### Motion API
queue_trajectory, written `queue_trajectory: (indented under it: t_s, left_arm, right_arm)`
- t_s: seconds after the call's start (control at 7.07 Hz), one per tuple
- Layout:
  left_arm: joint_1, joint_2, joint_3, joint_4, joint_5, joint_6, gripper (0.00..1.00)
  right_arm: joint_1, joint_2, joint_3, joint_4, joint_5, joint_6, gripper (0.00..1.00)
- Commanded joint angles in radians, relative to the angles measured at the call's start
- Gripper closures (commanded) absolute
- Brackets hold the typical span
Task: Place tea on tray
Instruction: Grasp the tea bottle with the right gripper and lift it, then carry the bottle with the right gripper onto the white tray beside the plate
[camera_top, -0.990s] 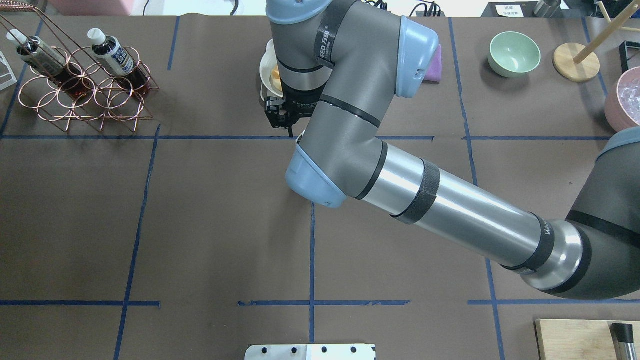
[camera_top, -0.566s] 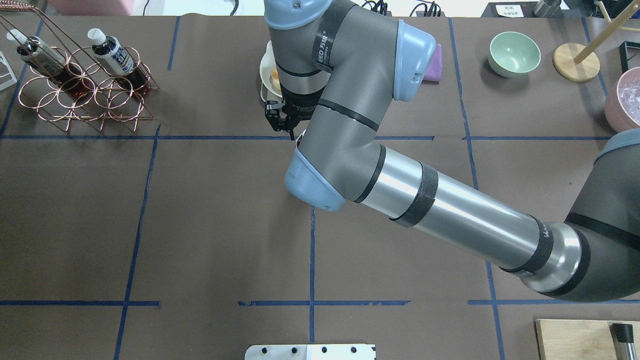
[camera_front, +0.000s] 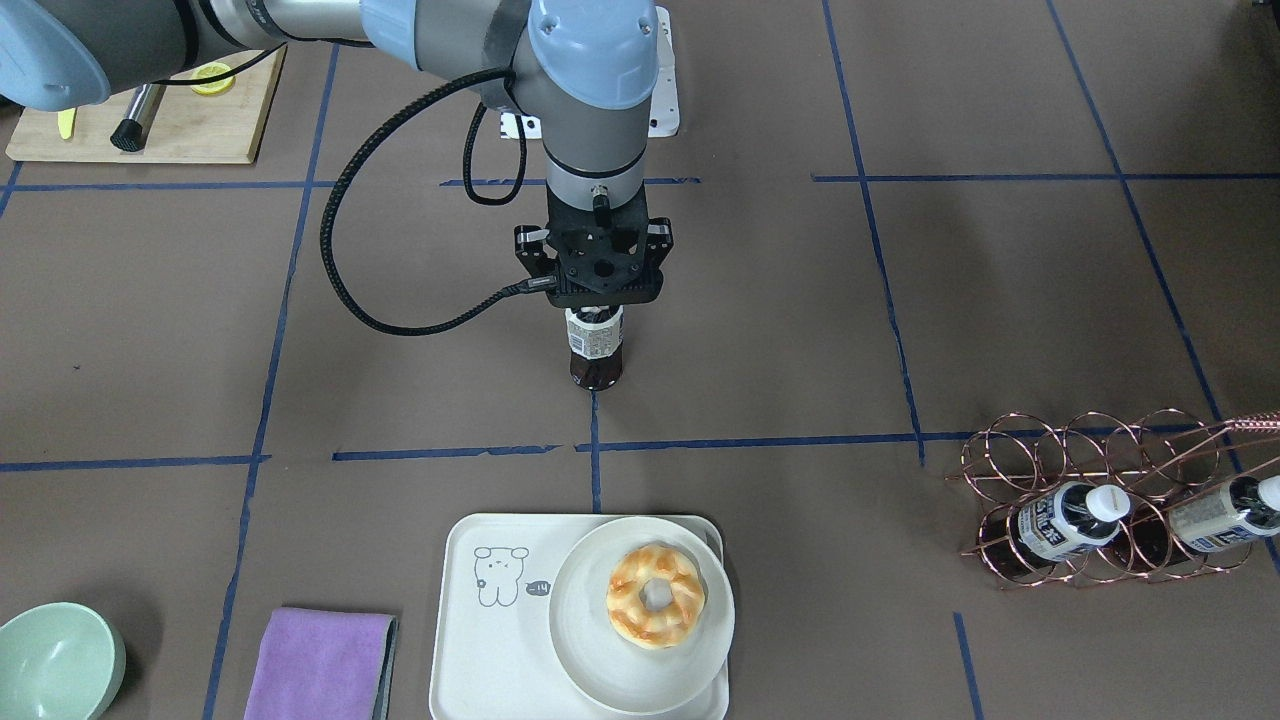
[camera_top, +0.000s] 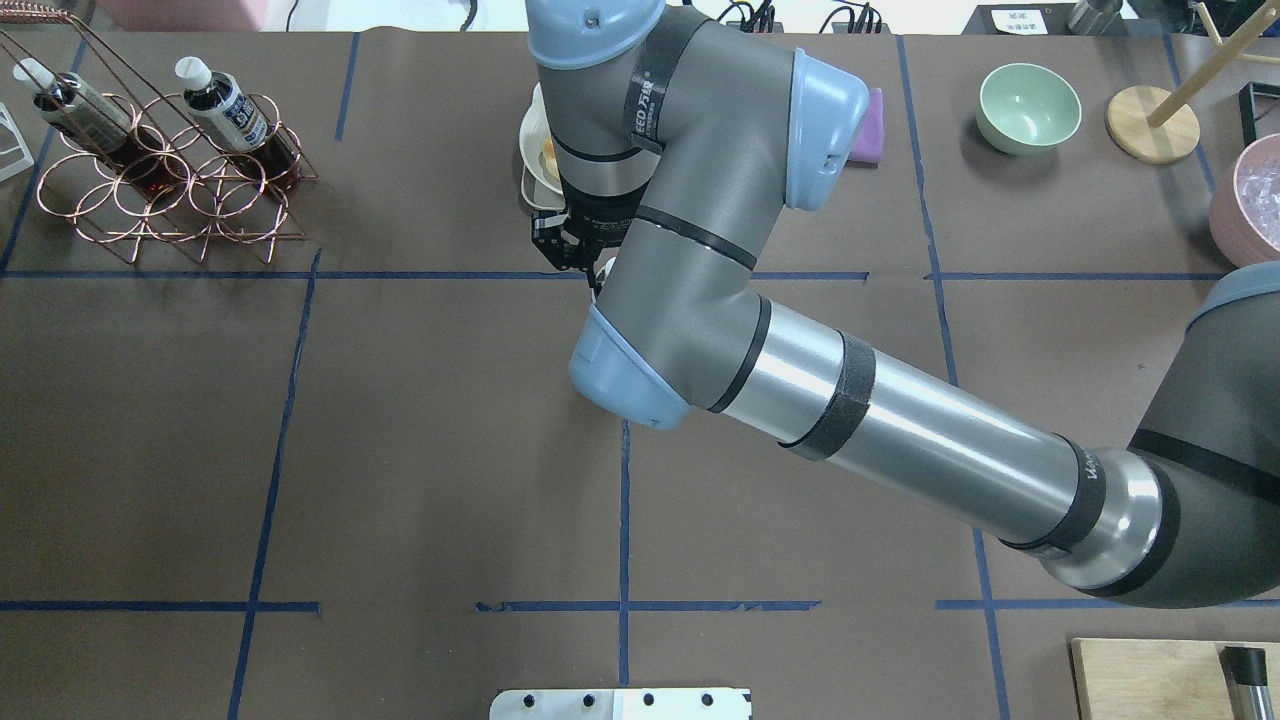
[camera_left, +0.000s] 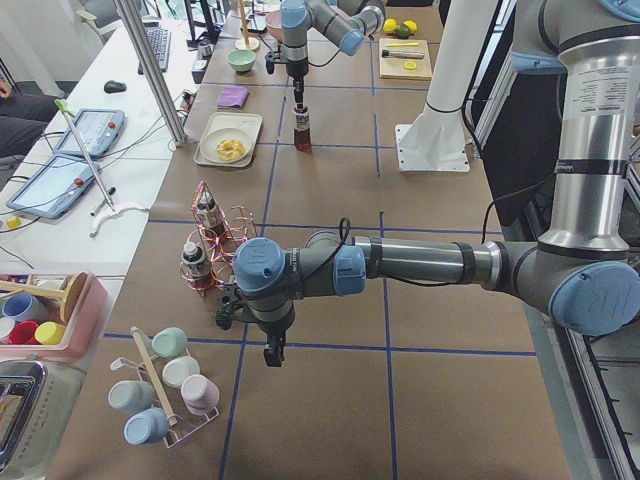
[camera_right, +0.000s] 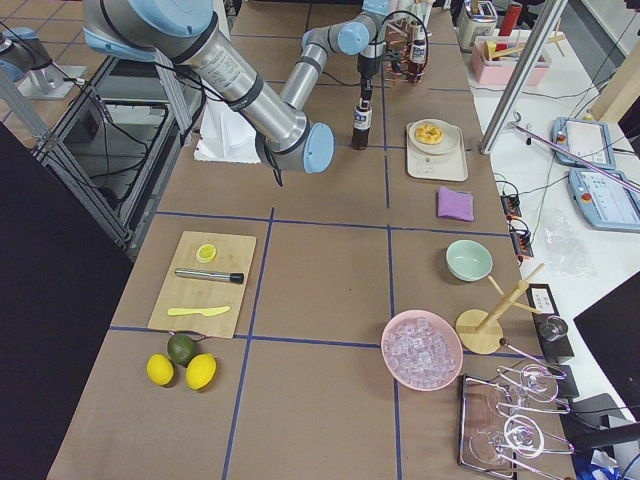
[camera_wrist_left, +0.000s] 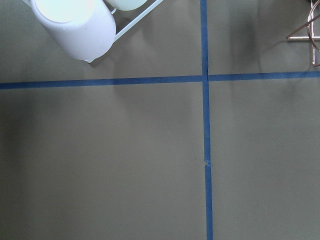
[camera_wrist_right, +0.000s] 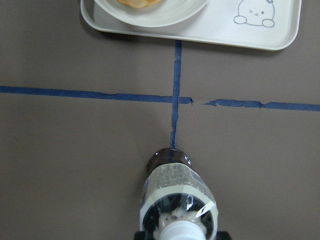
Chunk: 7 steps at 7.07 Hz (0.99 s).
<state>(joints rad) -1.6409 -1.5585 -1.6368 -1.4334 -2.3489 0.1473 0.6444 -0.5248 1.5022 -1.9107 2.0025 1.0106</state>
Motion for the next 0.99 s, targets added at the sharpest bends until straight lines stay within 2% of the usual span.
queue_trajectory:
  t_s: [0.0, 0.28, 0.57, 0.71, 0.85]
  left_arm:
    - [0.000, 0.000, 0.000, 0.001, -0.001, 0.000, 0.00]
    - [0.000, 0.000, -0.001, 0.001, -0.001, 0.000, 0.00]
    - [0.000, 0.000, -0.001, 0.001, -0.001, 0.002, 0.00]
    - [0.000, 0.000, 0.000, 0.001, -0.001, 0.002, 0.00]
    - [0.000, 0.000, -0.001, 0.001, -0.001, 0.002, 0.00]
  right_arm:
    - [0.001, 0.006, 0.006, -0.002, -0.004, 0.005, 1.00]
    - [0.036, 0.022, 0.018, -0.004, -0.002, 0.003, 1.00]
    - [0.133, 0.035, -0.017, -0.013, 0.008, -0.033, 1.00]
    - [0.197, 0.051, -0.090, -0.001, 0.043, -0.100, 1.00]
    - [0.262, 0.080, -0.206, 0.042, 0.097, -0.163, 1.00]
